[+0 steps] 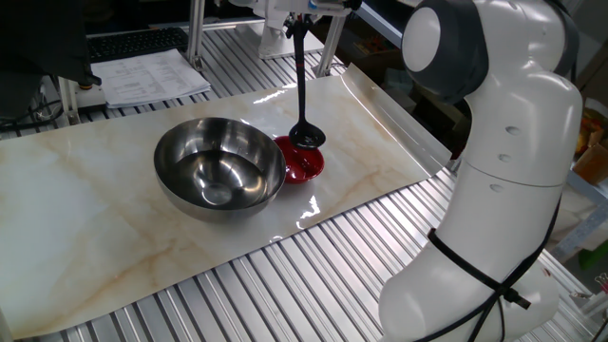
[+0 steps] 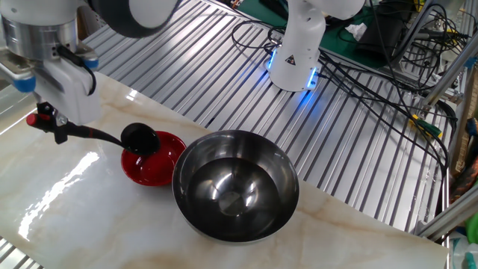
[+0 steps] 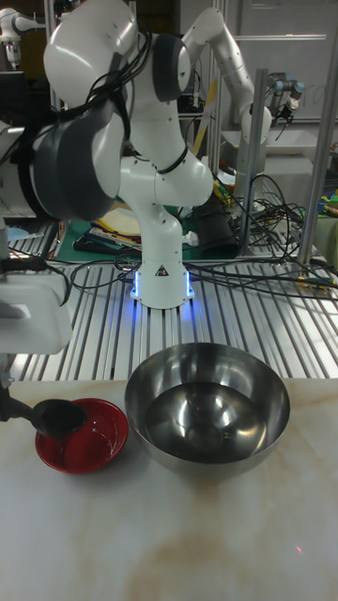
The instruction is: Scoop water with a large spoon from one bowl to another
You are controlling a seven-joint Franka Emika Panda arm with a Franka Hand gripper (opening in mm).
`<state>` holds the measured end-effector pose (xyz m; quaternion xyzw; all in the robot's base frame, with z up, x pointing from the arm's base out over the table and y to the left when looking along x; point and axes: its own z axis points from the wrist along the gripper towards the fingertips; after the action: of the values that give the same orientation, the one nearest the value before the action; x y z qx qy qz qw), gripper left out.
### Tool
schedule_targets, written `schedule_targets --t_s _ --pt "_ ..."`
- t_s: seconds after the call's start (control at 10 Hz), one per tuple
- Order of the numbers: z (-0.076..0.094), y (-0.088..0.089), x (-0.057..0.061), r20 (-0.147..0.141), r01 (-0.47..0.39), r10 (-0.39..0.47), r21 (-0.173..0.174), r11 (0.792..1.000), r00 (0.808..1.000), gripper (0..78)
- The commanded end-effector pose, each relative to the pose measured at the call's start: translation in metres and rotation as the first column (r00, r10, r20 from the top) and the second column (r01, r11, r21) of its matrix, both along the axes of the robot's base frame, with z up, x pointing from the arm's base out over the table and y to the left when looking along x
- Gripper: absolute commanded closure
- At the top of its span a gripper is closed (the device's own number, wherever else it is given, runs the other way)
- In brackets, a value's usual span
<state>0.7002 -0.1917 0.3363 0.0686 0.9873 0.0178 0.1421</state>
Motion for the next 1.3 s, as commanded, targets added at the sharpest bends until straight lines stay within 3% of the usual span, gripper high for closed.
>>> schedule_targets --t_s 0.1,0.8,1.1,1.3 --pt "-0.0023 -0.0003 0.0015 0.013 0.0 0.0 -0.007 1.0 1.0 76.5" --pt "-0.0079 0.0018 0.002 0.023 0.009 -0.007 -0.087 0.996 1.0 76.5" --pt "-0.0086 0.0025 0.0011 0.023 0.03 -0.028 -0.106 0.994 0.999 76.5" --pt "-0.0109 0.0051 -0.0023 0.024 0.043 -0.041 -0.1 0.994 0.999 76.5"
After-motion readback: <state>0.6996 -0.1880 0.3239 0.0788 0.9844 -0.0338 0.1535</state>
